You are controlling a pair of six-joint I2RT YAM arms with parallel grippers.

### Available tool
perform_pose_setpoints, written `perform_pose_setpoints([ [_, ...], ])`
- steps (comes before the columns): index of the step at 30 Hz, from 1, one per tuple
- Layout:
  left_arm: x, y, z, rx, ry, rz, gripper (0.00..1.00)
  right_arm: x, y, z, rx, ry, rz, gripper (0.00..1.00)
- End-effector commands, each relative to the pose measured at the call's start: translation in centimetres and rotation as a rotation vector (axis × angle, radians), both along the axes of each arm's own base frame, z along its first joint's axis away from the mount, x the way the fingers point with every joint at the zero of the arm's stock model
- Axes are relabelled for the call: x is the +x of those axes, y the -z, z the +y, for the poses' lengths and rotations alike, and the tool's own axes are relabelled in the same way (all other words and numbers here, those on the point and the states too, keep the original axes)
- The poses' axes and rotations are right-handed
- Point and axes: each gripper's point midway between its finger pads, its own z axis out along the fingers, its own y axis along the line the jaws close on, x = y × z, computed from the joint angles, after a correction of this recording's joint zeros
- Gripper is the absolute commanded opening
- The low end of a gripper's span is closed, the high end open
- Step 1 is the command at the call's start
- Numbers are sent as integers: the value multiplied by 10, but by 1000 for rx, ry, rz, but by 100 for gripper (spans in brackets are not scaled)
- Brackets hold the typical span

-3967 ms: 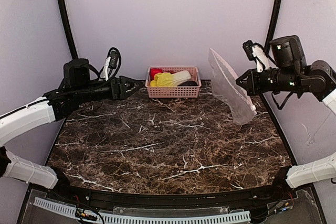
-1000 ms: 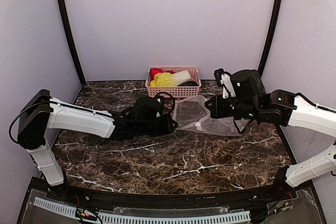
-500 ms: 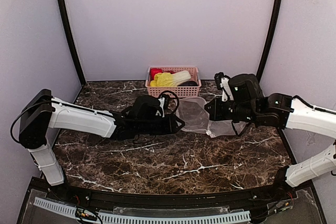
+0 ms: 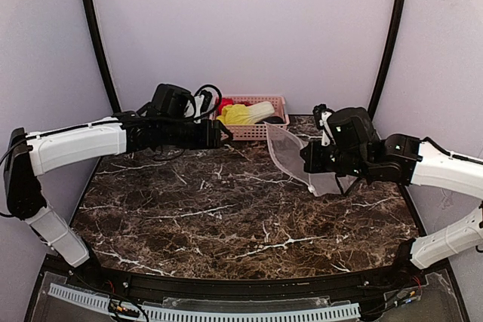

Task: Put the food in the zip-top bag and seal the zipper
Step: Adjust the zipper food storage bag at the center of the board, then pick up the fake vegetable from the bin.

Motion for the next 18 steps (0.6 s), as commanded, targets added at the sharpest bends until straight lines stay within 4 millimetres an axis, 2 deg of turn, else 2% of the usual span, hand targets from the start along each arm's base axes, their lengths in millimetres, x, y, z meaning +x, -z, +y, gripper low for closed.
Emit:
perform_pose_setpoints([
  [1, 16, 6, 33, 120, 16, 6, 66, 4, -4, -5, -3, 24, -20, 0],
  [2, 27, 11, 40, 130, 5, 7, 67, 4, -2, -4, -7, 22, -15, 0],
  [3, 34, 4, 38, 113, 10, -8, 67, 5, -1, -3, -7, 19, -12, 0],
  [4, 44, 8, 42, 123, 5, -11, 67, 4, 0, -2, -10, 16, -7, 0],
  [5, 52, -2, 39, 106, 14, -37, 68, 4, 1, -1, -9, 14, -4, 0],
  [11, 105, -9, 30, 111, 38, -110, 68, 7, 7, 4, -14, 10, 11, 0],
  [15, 141, 1, 26, 101, 34, -115, 68, 8, 8, 8, -11, 2, 15, 0],
  [17, 160, 19, 23, 97, 27, -87, 68, 9, 8, 10, -10, -4, 16, 0],
  [18, 167, 13, 22, 80, 25, -102, 68, 9, 9, 11, -11, -6, 17, 0],
])
